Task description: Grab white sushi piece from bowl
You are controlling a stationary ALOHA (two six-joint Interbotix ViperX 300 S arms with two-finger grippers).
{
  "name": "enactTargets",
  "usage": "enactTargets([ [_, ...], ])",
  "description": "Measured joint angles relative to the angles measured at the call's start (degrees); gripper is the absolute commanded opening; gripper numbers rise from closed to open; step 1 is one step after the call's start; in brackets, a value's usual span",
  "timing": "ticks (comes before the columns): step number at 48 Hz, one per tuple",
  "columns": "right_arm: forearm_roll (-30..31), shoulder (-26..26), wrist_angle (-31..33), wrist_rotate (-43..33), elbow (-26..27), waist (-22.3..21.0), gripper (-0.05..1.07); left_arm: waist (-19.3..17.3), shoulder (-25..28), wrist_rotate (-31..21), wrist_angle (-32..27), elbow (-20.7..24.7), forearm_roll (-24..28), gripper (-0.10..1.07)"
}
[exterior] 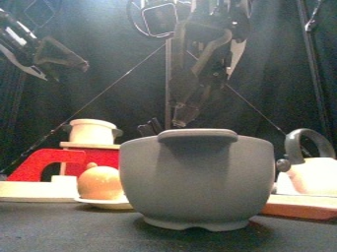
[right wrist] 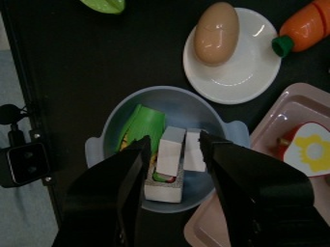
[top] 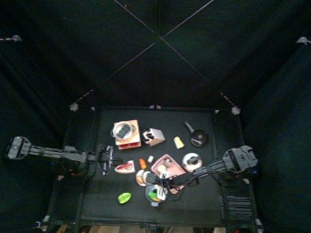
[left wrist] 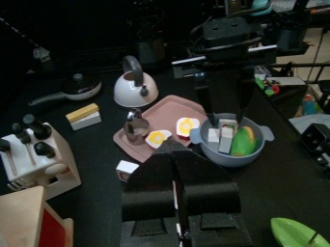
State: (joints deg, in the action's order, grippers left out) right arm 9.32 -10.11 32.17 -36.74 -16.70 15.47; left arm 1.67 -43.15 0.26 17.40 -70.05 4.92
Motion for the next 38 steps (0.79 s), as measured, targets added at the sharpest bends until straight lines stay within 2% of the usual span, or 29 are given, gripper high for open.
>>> enactTargets([
  [7,-1.23,-0.18,1.67,0.0,0.0,0.53,0.81,0.0,0.0,0.0,0.0,0.0,-0.09,-0.02],
  [16,-5.8,-0.26,4.75,0.09,0.0,1.05,0.81,0.0,0.0,0.0,0.0,0.0,-0.09,-0.02],
  [38,-5.45,-2.9,3.96,0.26,0.97,1.23,0.81,0.0,0.0,0.0,-0.09,0.0,0.0,-0.02],
])
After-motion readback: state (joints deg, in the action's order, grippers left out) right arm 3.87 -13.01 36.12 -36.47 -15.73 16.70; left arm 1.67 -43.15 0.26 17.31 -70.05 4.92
